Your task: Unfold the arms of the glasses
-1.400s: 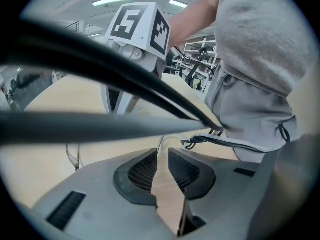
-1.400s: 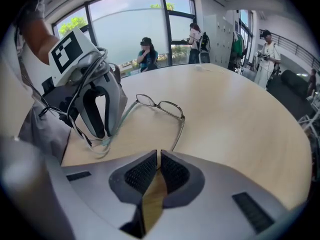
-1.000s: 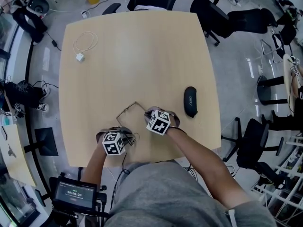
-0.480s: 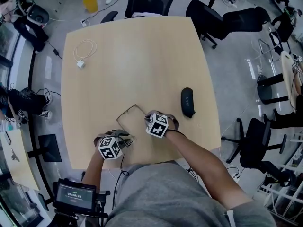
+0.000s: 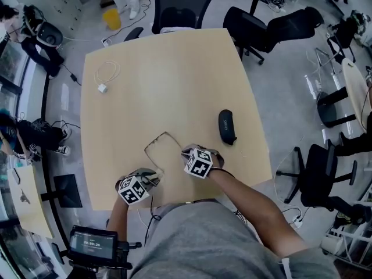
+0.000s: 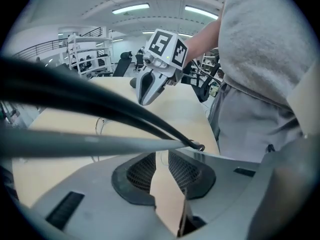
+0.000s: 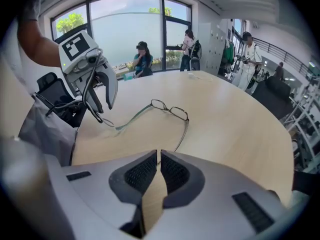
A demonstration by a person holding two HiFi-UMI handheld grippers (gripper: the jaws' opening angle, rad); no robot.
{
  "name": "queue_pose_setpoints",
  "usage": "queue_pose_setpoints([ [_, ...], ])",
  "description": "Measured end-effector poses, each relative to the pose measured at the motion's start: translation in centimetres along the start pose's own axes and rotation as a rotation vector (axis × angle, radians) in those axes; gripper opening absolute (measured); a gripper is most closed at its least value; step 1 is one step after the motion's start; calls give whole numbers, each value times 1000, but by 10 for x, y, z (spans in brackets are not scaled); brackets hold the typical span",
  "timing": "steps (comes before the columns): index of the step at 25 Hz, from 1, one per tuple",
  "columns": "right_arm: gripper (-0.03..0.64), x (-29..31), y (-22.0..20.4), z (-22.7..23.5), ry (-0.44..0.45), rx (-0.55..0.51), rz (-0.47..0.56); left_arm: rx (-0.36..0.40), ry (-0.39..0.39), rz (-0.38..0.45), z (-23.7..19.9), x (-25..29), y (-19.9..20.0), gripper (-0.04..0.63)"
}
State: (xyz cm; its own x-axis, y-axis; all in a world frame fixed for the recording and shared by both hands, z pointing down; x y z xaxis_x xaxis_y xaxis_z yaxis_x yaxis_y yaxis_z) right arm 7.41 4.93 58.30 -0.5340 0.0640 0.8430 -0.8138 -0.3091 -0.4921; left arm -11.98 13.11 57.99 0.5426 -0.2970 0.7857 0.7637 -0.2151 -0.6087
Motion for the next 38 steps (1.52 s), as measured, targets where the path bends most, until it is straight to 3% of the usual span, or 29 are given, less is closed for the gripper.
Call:
queue_pose_setpoints([
  [6, 26, -23, -19, -18, -22, 1, 32, -180, 62, -101, 7, -10, -13, 64],
  [9, 26, -38, -20, -31, -35, -10, 79, -288, 148, -19, 7, -30, 2, 60],
  [12, 26, -70, -7, -47, -46, -19, 205, -354, 282, 130, 6, -62, 32, 30],
  [17, 20, -143, 32, -84, -32, -39, 517, -317, 473, 373, 14, -120, 94, 17],
  [26, 8, -241, 56, -132, -38, -136, 746, -308, 595, 626, 33, -187, 178, 16],
  [35, 8, -290, 45, -166, -20, -209, 890, -323, 683, 660, 65, -226, 200, 15],
  [38, 8, -309, 34, -171, -28, -164, 898, -307, 686, 604, 74, -233, 201, 17],
])
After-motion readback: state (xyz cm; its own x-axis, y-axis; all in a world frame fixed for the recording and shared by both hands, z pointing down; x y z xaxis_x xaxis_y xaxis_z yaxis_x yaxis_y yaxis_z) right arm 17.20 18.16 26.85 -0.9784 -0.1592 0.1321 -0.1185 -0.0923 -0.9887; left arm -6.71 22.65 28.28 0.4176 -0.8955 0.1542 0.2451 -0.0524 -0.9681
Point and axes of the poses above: the fingertips, and each gripper's own axes: x forward along the fingers, z to its right, y out of its top, the point moved 8 cm from there along -x, backward along the fingers, and after that the axes turned 15 degrees about y, right-handed, at the moved point
